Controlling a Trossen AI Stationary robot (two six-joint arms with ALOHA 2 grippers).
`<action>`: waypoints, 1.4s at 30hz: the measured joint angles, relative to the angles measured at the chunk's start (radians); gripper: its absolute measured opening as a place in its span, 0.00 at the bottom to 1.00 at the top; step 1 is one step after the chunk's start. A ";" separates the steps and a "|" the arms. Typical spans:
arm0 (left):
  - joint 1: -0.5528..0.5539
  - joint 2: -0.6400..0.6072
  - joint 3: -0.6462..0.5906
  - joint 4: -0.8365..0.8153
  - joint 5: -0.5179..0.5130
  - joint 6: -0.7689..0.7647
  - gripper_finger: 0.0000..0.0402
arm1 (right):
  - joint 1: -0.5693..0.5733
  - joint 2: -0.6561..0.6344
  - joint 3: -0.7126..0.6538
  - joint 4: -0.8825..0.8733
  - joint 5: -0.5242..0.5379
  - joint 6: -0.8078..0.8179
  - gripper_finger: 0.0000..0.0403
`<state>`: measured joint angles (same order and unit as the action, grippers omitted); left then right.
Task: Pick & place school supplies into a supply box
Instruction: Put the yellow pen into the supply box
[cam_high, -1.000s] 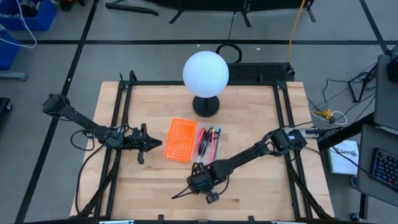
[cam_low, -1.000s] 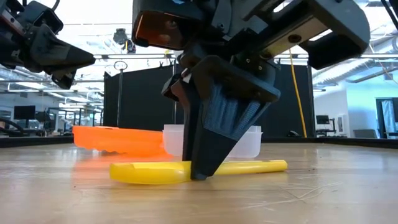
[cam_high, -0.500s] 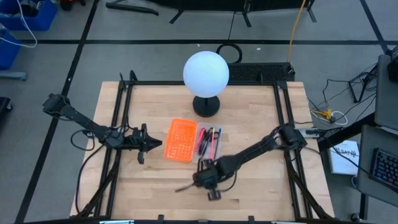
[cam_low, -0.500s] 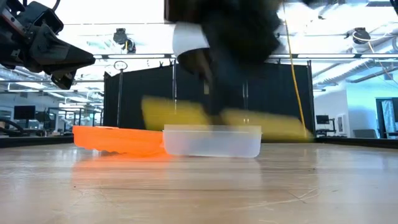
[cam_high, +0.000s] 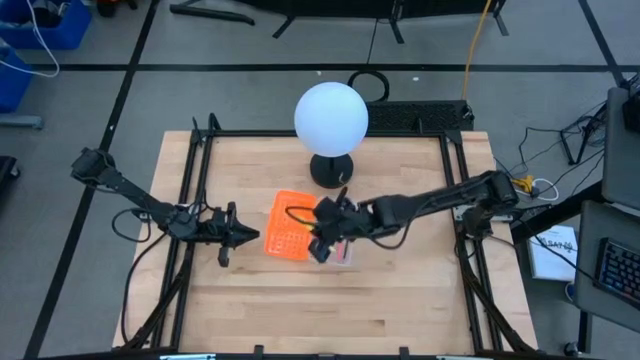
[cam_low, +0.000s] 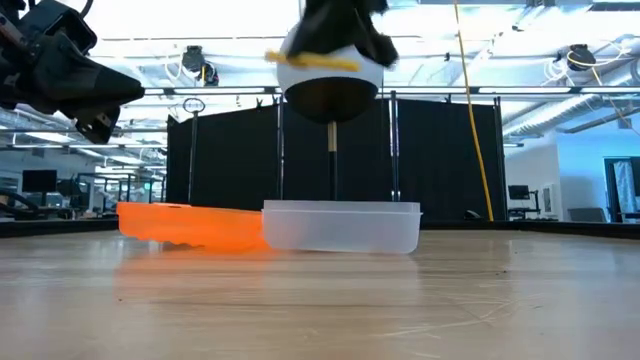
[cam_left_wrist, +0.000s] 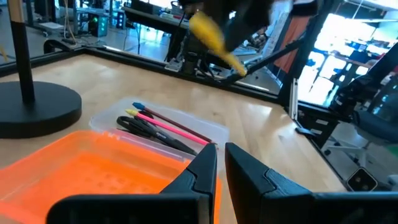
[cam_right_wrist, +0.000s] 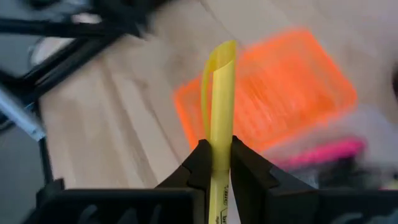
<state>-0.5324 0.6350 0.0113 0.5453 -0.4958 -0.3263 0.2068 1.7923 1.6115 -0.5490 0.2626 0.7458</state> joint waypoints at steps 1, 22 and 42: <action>0.000 0.000 0.000 0.000 -0.001 -0.007 0.10 | -0.019 -0.004 -0.021 -0.003 -0.009 0.053 0.08; 0.000 0.000 0.000 -0.029 -0.003 -0.041 0.10 | -0.088 -0.038 -0.705 0.830 0.164 0.582 0.07; 0.000 0.000 0.000 -0.019 -0.004 -0.036 0.10 | -0.021 -0.038 -0.739 0.838 0.391 0.618 0.07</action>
<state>-0.5327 0.6350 0.0113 0.5259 -0.4999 -0.3618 0.1857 1.7546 0.8722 0.2887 0.6537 1.3642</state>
